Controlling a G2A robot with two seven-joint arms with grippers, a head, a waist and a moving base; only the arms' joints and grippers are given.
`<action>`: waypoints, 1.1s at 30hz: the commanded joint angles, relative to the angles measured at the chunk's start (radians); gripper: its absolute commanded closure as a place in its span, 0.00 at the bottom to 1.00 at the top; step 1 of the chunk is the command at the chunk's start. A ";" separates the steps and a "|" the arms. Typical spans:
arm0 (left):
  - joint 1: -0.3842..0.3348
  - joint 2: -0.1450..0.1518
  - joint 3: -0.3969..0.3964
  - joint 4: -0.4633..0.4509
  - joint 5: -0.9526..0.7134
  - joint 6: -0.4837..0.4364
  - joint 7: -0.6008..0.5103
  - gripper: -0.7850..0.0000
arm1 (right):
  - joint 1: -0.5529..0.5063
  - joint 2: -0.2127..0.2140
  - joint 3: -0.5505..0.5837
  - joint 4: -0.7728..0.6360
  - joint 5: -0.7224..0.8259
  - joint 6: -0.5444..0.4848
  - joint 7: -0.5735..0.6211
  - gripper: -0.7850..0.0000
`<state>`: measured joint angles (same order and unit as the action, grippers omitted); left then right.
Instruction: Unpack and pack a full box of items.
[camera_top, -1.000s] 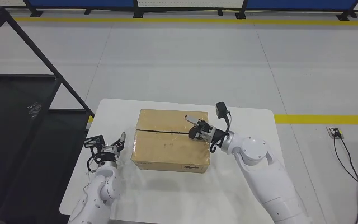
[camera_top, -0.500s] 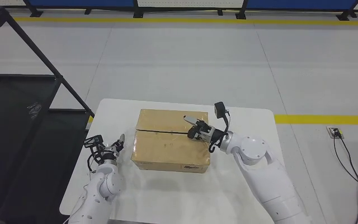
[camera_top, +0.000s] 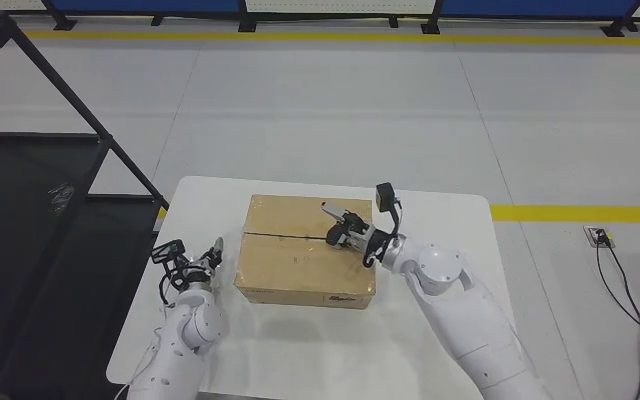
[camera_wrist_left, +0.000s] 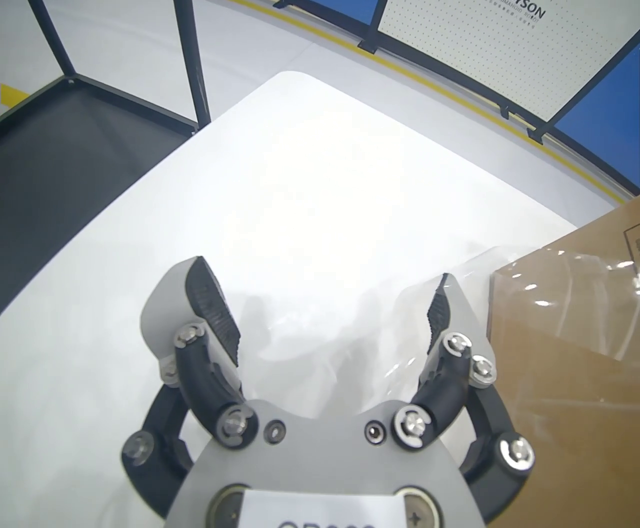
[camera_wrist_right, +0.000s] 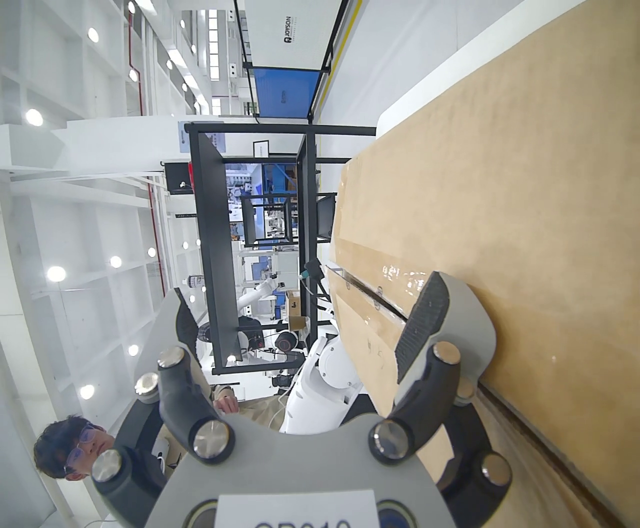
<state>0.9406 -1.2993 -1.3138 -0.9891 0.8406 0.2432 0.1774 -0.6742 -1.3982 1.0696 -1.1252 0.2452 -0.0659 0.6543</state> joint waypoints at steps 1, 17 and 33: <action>-0.002 -0.003 0.002 0.000 0.001 0.003 0.004 0.00 | 0.009 -0.007 -0.018 0.014 0.003 -0.007 -0.012 0.00; -0.013 -0.021 0.008 0.017 0.000 0.015 0.011 0.00 | 0.067 -0.054 -0.113 0.111 0.017 -0.061 -0.049 0.00; 0.000 -0.034 -0.004 0.006 -0.006 0.019 0.019 0.00 | 0.126 -0.108 -0.198 0.217 -0.004 -0.101 -0.093 0.00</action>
<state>0.9400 -1.3322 -1.3180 -0.9843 0.8351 0.2620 0.1980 -0.5512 -1.5035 0.8732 -0.9163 0.2396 -0.1629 0.5582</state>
